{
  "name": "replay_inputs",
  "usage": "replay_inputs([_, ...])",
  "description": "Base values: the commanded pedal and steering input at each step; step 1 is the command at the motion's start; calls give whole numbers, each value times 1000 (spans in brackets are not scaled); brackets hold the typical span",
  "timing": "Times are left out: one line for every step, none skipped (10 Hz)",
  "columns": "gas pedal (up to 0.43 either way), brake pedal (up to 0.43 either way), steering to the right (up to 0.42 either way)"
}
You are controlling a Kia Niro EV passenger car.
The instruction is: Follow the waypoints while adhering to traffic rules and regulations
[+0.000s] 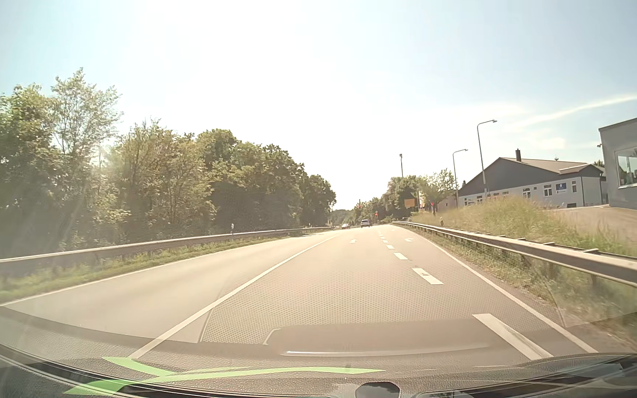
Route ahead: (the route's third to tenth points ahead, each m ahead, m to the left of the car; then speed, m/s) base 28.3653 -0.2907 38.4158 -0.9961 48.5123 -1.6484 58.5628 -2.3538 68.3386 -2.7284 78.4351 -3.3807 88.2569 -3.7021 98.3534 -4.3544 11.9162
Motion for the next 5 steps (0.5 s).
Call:
replay_inputs([47,0,9])
replay_inputs([47,0,9])
replay_inputs([59,0,9])
replay_inputs([59,0,9])
replay_inputs([59,0,9])
